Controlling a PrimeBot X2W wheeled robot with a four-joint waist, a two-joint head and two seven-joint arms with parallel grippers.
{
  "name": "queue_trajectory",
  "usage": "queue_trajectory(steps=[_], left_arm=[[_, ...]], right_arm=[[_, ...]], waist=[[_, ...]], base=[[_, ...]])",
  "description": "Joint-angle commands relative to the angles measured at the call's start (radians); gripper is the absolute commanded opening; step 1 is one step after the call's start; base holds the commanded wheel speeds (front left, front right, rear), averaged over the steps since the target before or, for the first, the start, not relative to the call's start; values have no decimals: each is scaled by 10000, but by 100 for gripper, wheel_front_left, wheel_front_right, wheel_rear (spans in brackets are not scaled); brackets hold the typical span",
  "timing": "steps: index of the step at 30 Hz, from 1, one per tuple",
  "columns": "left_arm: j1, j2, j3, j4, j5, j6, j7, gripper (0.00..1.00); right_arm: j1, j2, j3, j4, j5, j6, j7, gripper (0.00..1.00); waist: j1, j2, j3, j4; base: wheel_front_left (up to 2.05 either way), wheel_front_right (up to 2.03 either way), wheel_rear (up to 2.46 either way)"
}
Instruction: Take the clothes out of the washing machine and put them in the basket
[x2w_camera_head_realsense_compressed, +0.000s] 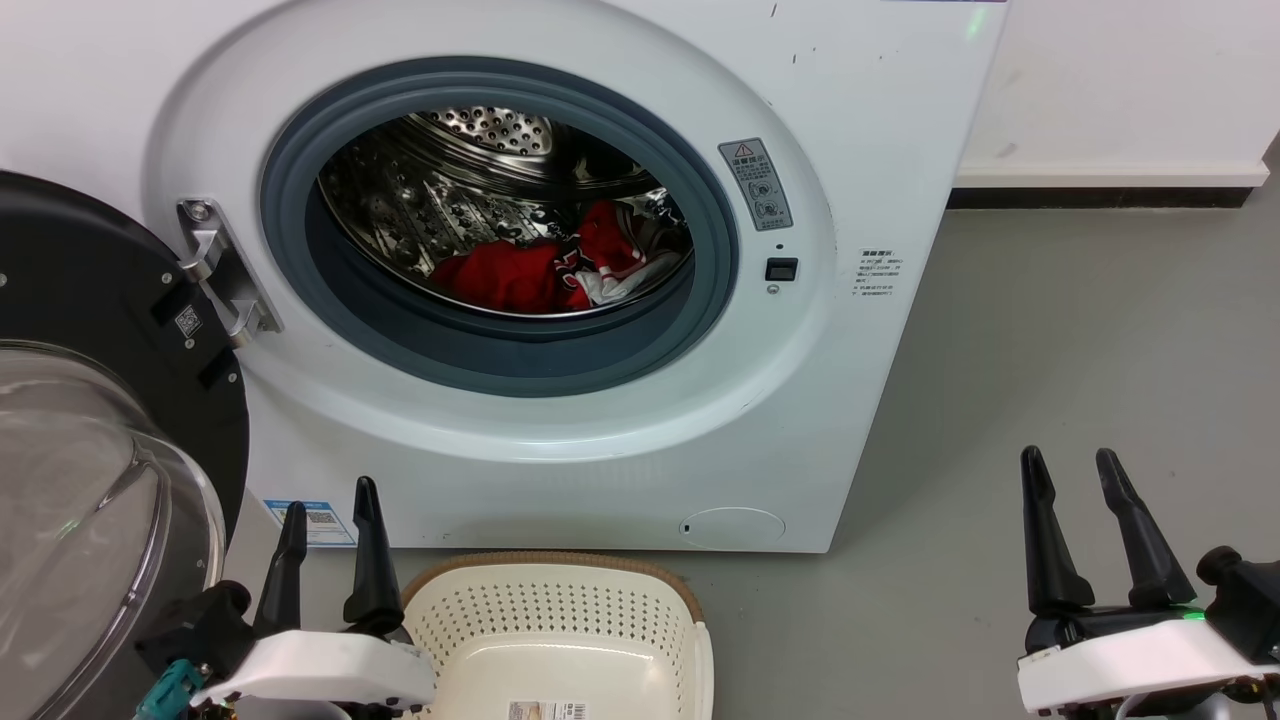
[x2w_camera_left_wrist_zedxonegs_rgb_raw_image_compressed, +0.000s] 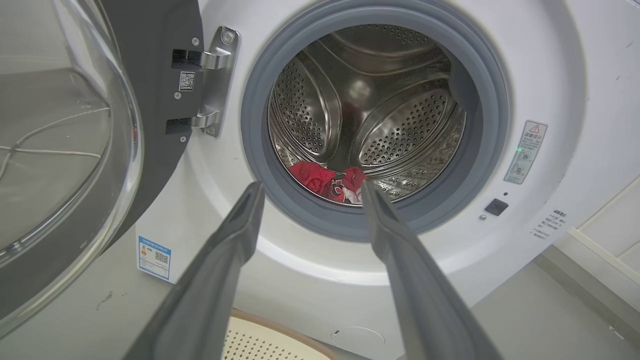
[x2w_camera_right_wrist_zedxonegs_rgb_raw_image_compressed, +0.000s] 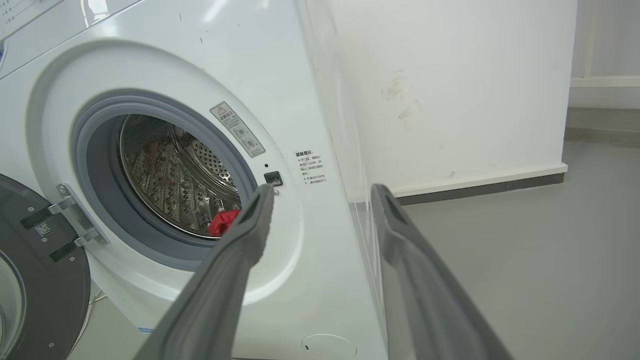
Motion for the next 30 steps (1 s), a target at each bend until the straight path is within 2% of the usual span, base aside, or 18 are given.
queue_trajectory(steps=[1,30], left_arm=[[79,19,-39,-108,366,52,-109,100],[444,19,-131,-29,2603,277,-715,100]], right_arm=[[96,-11,25,-183,-391,0,-131,100],[500,-6,113,-397,-2872,-1,-739,100]], waist=[[0,0,-2,1],[0,0,15,34]], base=[[0,0,0],[0,0,0]])
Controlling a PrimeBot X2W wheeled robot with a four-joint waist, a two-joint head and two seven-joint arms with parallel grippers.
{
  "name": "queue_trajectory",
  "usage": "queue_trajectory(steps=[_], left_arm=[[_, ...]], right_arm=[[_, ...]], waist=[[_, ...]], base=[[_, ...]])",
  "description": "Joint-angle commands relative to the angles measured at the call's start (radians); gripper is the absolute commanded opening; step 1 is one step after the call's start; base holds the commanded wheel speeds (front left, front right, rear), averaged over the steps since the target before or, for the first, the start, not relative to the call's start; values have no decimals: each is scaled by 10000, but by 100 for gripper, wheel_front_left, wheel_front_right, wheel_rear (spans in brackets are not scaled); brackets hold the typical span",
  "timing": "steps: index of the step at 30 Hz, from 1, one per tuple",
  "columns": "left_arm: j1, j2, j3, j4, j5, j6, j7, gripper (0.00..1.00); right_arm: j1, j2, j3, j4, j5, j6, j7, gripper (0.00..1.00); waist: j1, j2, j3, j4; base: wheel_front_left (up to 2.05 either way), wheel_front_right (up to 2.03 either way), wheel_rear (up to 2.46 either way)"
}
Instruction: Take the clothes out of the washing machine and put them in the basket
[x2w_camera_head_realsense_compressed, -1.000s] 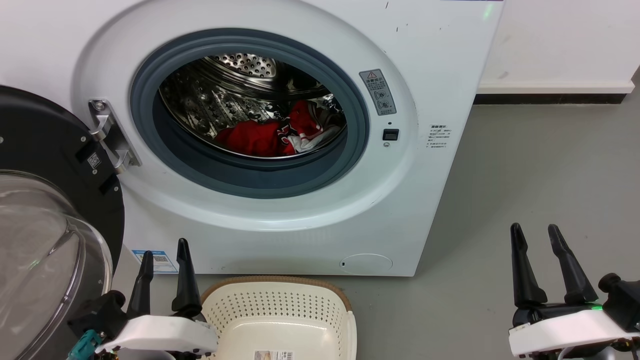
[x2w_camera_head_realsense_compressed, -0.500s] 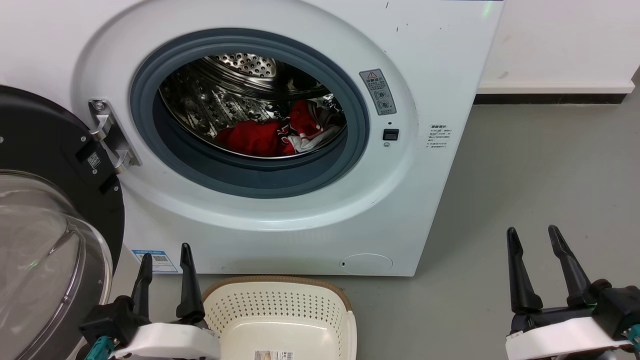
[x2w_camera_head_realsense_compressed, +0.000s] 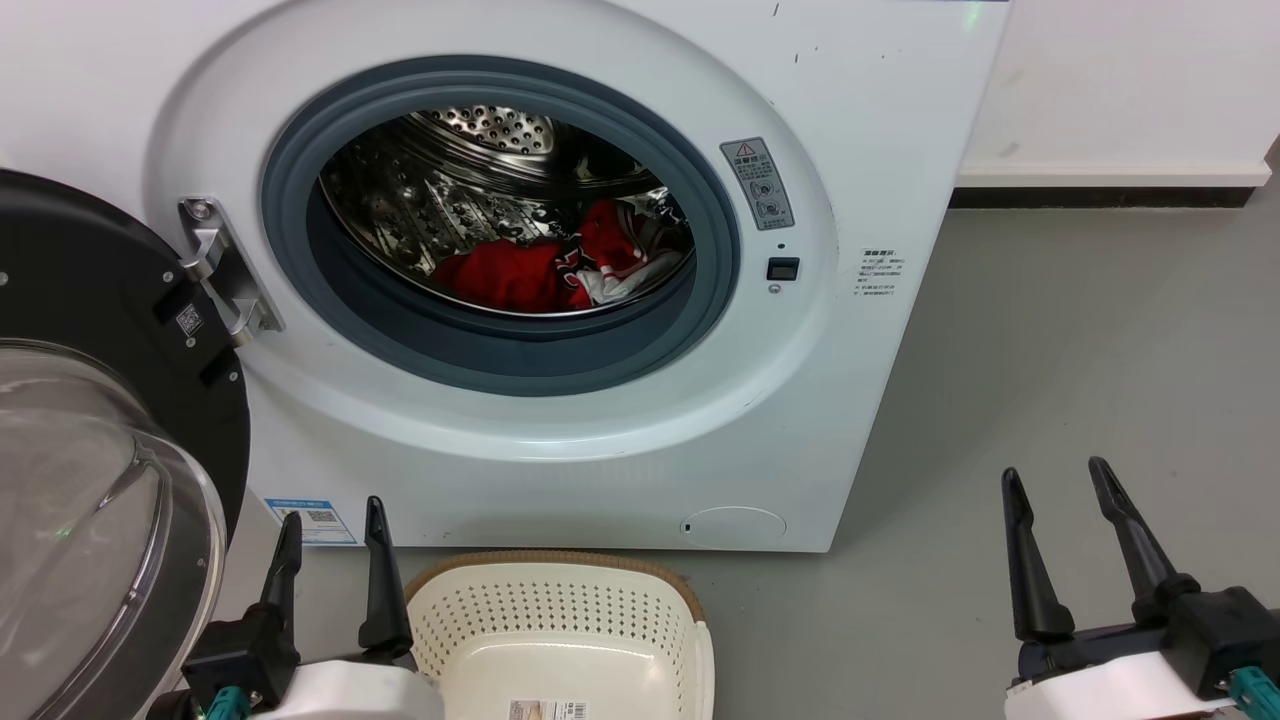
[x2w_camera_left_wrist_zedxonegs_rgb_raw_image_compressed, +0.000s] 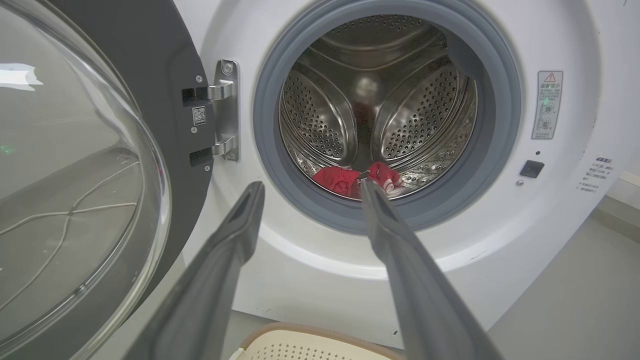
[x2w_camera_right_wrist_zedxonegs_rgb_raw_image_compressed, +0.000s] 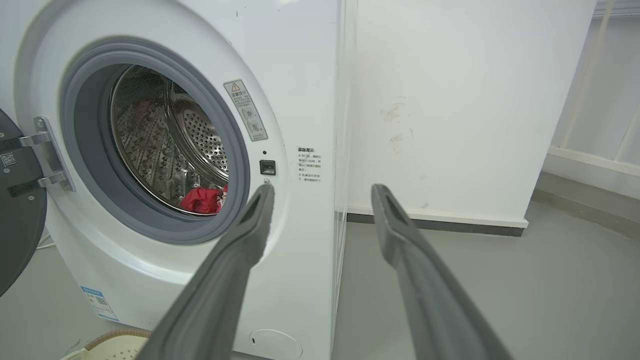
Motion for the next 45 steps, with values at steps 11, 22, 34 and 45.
queue_trajectory(steps=[11,22,34,45], left_arm=[[145,13,-11,8,898,90,-272,100],[202,12,-29,142,1266,102,-392,100],[192,11,-24,218,1175,146,-392,100],[194,11,7,275,1174,162,-392,100]], right_arm=[[247,-2,1,-76,-834,-3,-272,100],[362,-1,3,97,-966,-3,-385,100],[343,0,-19,364,-778,-5,-384,100],[258,0,11,417,-755,-3,-384,100]], waist=[[0,-1,50,-13],[0,-1,64,-31],[0,-1,83,-16],[0,-1,85,-48]], base=[[0,0,0],[0,0,0],[0,0,0],[0,0,0]])
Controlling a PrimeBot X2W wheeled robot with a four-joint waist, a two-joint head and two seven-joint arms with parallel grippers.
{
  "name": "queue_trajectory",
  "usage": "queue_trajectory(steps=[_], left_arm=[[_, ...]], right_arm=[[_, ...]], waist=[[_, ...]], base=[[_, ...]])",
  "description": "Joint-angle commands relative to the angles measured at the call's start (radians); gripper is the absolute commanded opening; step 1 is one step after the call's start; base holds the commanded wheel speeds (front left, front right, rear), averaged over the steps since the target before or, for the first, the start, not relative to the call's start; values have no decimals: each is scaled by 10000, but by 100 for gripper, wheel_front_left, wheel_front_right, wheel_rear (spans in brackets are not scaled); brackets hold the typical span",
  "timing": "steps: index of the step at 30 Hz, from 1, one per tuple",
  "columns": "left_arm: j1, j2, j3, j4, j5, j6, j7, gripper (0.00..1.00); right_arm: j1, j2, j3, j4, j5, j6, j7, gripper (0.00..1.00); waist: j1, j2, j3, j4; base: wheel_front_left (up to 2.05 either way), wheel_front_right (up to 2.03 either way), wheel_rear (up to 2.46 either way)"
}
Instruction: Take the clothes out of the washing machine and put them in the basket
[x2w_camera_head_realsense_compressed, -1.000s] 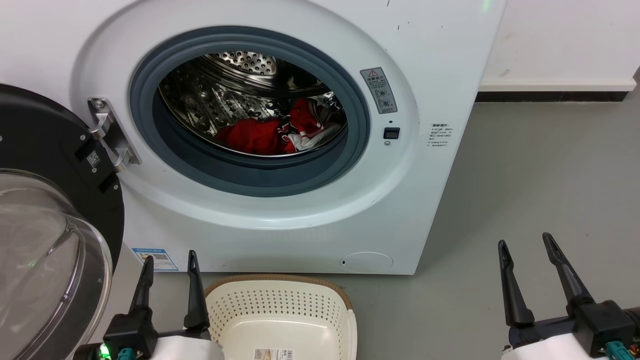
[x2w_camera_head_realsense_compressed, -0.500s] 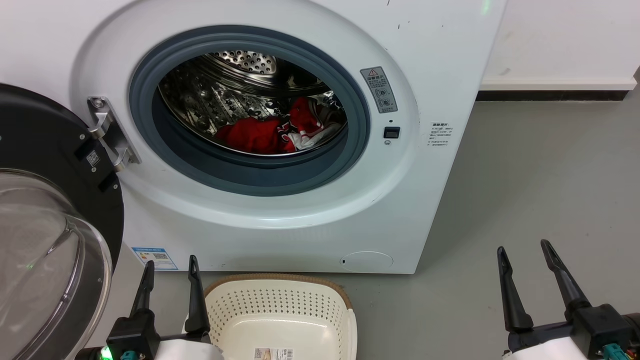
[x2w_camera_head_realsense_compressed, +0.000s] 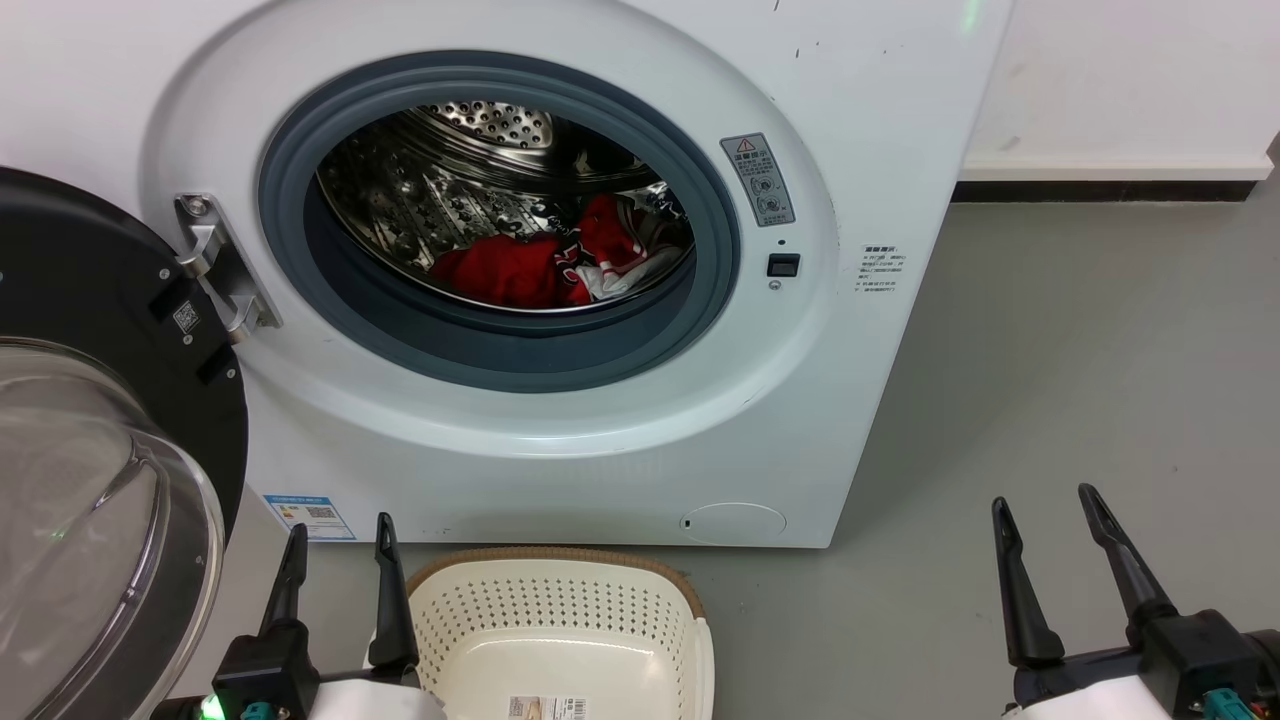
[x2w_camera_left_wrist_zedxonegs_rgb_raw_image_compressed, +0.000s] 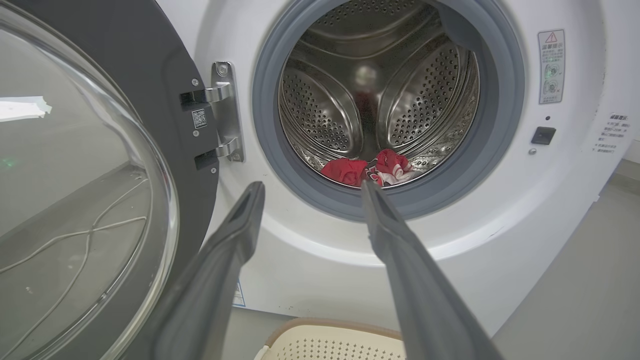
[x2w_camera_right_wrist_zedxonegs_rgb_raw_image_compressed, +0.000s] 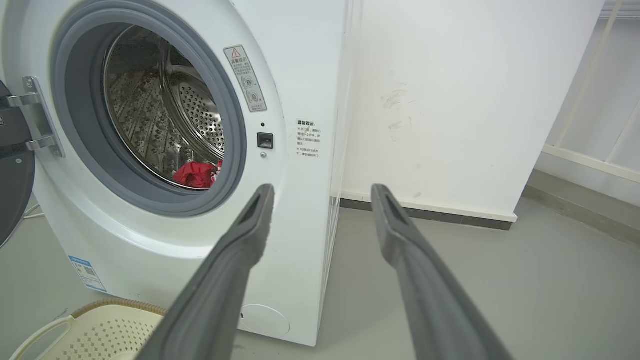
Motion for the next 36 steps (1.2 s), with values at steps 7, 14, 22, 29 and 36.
queue_trajectory(steps=[7,14,22,29,36], left_arm=[[-309,5,56,229,28,-149,-28,100],[-1601,2,270,1338,64,-785,-28,100],[-4120,412,366,3660,344,-1331,-28,100],[-6851,1146,226,5905,641,-1518,-28,100],[-9439,1842,182,7614,598,-1745,199,100]], right_arm=[[-128,2,76,-34,56,-5,-21,100],[-345,2,196,-158,-45,-5,-21,100],[-827,4,341,-290,-72,-7,-21,100],[-1490,8,359,-490,50,-7,-21,100],[-2232,10,334,-643,291,-7,-21,100]], waist=[[0,-1,92,-87],[0,-1,509,-317],[0,-1,1483,-864],[0,-1,2720,-1366],[0,-1,4099,-1824]], base=[[0,0,0],[0,0,0],[0,0,0],[0,0,0],[0,0,0]])
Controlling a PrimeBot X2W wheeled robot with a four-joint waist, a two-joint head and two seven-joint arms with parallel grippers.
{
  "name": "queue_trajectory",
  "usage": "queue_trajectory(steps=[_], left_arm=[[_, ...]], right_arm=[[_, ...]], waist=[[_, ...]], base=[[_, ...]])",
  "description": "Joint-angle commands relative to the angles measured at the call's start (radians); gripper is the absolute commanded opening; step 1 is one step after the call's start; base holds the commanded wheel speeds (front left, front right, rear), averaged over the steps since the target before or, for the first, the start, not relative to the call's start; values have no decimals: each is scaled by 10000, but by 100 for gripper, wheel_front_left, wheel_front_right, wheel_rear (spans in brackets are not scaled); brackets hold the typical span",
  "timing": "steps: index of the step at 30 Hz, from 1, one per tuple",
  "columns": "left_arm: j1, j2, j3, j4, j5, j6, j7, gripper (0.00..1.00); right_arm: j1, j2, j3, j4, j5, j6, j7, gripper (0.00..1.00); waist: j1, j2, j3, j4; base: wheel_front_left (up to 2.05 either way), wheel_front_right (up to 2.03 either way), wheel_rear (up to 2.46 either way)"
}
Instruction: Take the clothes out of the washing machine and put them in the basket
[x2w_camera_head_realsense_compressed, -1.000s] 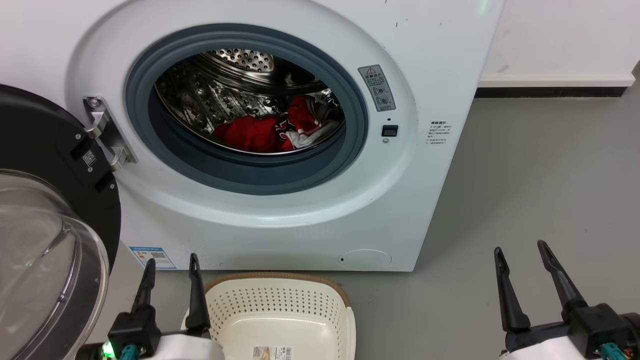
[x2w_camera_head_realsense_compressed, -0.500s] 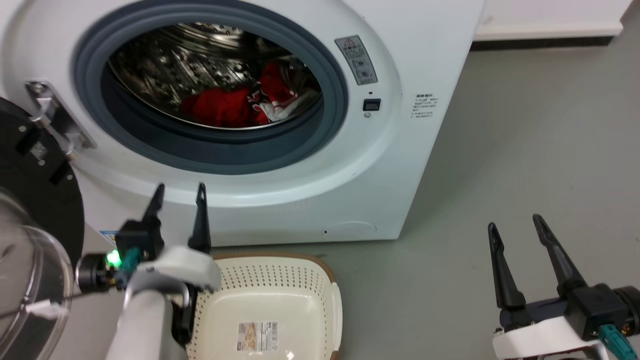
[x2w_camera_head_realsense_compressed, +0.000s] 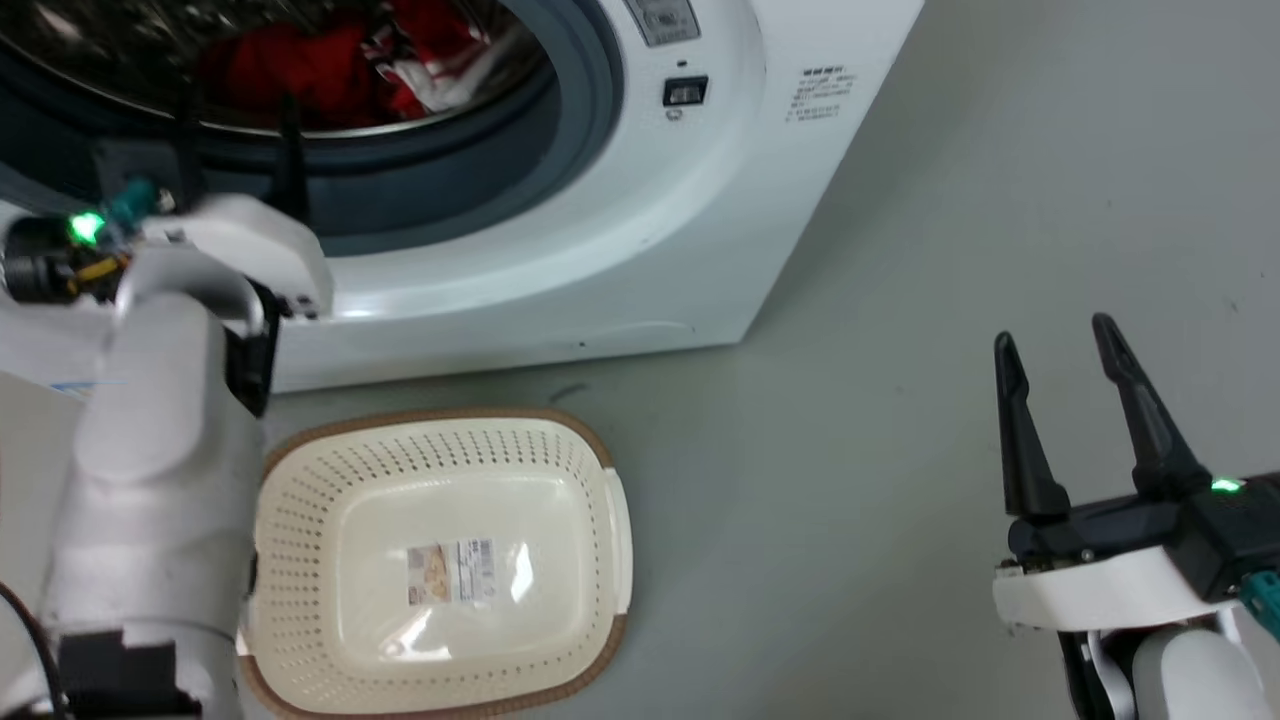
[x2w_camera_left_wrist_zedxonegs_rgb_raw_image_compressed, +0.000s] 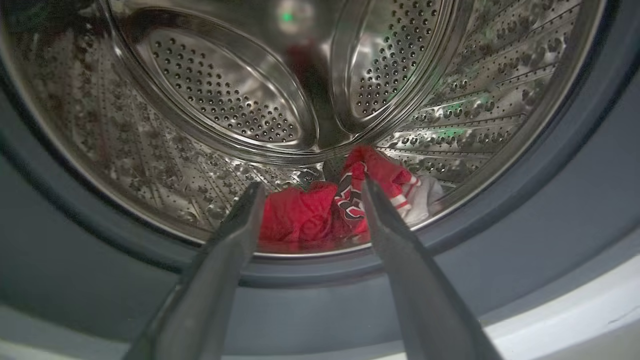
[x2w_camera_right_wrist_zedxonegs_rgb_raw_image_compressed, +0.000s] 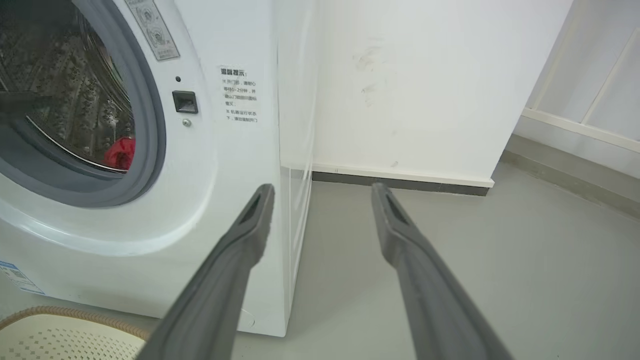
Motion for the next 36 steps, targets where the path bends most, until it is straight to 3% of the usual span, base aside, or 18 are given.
queue_trajectory(steps=[1,7,15,28,36], left_arm=[[-435,130,-74,341,47,-85,139,100],[-2309,885,-322,1526,217,-245,794,100],[-4317,1461,-1022,2537,670,-357,2162,100],[-6936,1892,-1890,3712,738,-487,4839,100],[-7707,1979,-2361,3969,649,-493,5866,100]], right_arm=[[-281,20,9,-61,73,-7,-21,100],[-876,21,40,-224,364,-7,-21,100],[-1440,21,-22,-325,645,-7,-21,100],[-2000,21,32,-490,1046,-7,-21,100],[-2075,21,16,-569,1197,-7,-21,100]], waist=[[-2,0,793,-395],[-2,0,1882,-695],[-2,0,2910,-904],[-2,0,3994,-1225],[-2,0,4326,-1412]], base=[[0,0,0],[0,0,0],[0,0,0],[0,0,0],[0,0,0]])
